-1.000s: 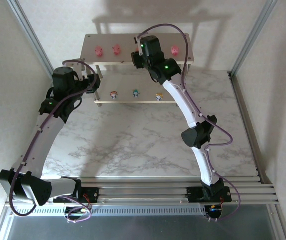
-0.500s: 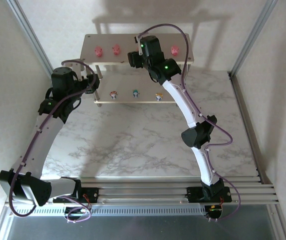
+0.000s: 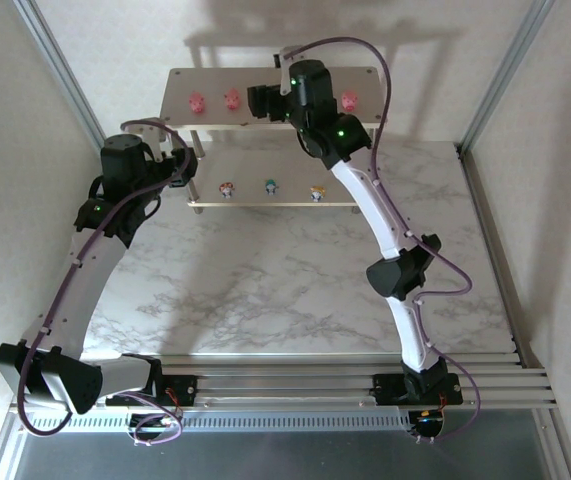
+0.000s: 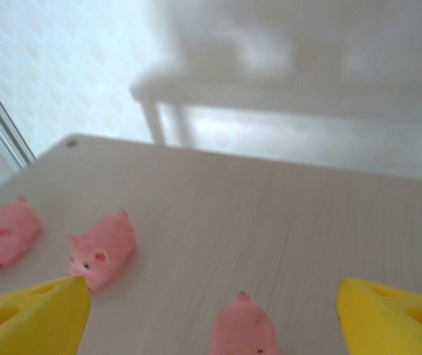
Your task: Place and organize the plastic toys onto the shelf
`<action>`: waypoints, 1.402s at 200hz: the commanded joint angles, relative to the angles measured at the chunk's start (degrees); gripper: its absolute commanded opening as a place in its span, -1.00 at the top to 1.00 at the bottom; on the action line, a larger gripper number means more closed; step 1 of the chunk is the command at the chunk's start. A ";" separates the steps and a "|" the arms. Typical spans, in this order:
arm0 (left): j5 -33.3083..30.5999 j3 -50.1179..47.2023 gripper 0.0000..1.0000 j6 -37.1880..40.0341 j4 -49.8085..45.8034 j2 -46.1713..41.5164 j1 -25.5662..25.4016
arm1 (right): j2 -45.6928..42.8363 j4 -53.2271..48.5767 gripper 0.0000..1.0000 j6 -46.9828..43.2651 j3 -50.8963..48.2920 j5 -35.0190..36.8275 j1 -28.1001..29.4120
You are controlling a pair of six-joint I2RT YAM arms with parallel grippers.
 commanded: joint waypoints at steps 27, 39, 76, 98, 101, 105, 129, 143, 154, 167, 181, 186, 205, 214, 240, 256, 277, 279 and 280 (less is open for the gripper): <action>-0.06 -0.13 -0.22 0.58 -0.67 -2.00 0.41 | -10.33 4.64 -0.57 0.05 -3.43 -1.76 -0.25; 0.02 -0.25 -0.22 0.49 -0.54 -1.94 0.41 | -12.36 3.42 -0.37 -0.04 -5.92 -2.65 -0.25; 1.16 0.04 -0.19 -0.12 -0.03 -1.34 0.46 | -15.95 -1.14 0.49 0.22 -12.99 -3.94 -0.25; 1.55 0.48 -0.19 -0.47 0.17 -1.22 0.42 | -14.06 -5.44 0.64 0.82 -11.64 -5.13 -0.25; 1.59 0.50 -0.19 -0.55 0.17 -1.21 0.42 | -13.62 -5.96 0.64 0.90 -11.26 -5.29 -0.25; 1.63 0.57 -0.19 -0.56 0.15 -1.21 0.41 | -13.00 -6.71 0.66 1.05 -10.58 -5.43 -0.23; 1.74 0.68 -0.18 -0.74 0.02 -1.11 0.41 | -8.87 -10.91 0.71 1.53 -5.56 -5.94 -0.25; 1.69 0.77 -0.18 -0.74 -0.25 -1.11 0.41 | -7.32 -12.06 0.72 1.72 -3.75 -5.60 -0.23; 1.49 0.77 -0.18 -0.65 -0.35 -1.08 0.42 | -6.69 -12.20 0.72 1.88 -3.40 -5.41 -0.17; 1.32 0.77 -0.18 -0.49 -0.37 -1.12 0.42 | -6.29 -12.21 0.72 1.98 -3.39 -5.22 -0.22; 1.22 0.74 -0.18 -0.47 -0.43 -1.04 0.43 | -5.98 -12.49 0.72 2.29 -3.39 -5.22 -0.21; 1.20 0.77 -0.18 -0.43 -0.35 -1.03 0.43 | -5.87 -12.62 0.72 2.41 -3.39 -5.17 -0.21; 1.34 0.68 -0.18 -0.47 -0.20 -0.79 0.41 | -5.46 -13.19 0.72 2.75 -3.34 -5.30 -0.23; 1.29 0.59 -0.18 -0.39 -0.14 -0.69 0.41 | -5.30 -13.39 0.72 2.82 -3.39 -5.24 -0.24; 1.29 0.33 -0.18 -0.39 0.00 -0.61 0.44 | -4.83 -13.64 0.72 2.86 -3.31 -4.80 -0.23; 1.21 0.14 -0.18 -0.30 0.00 -0.51 0.42 | -4.42 -13.96 0.72 2.86 -3.05 -3.96 -0.24; 1.13 0.06 -0.18 -0.21 0.00 -0.51 0.50 | -3.77 -14.60 0.72 2.77 -2.19 -2.96 -0.31; 1.12 0.04 -0.18 -0.21 0.04 -0.46 0.50 | -3.72 -14.64 0.72 2.73 -2.13 -3.03 -0.33; 1.12 0.05 -0.18 -0.21 0.06 -0.44 0.54 | -3.70 -14.64 0.72 2.75 -2.10 -3.03 -0.34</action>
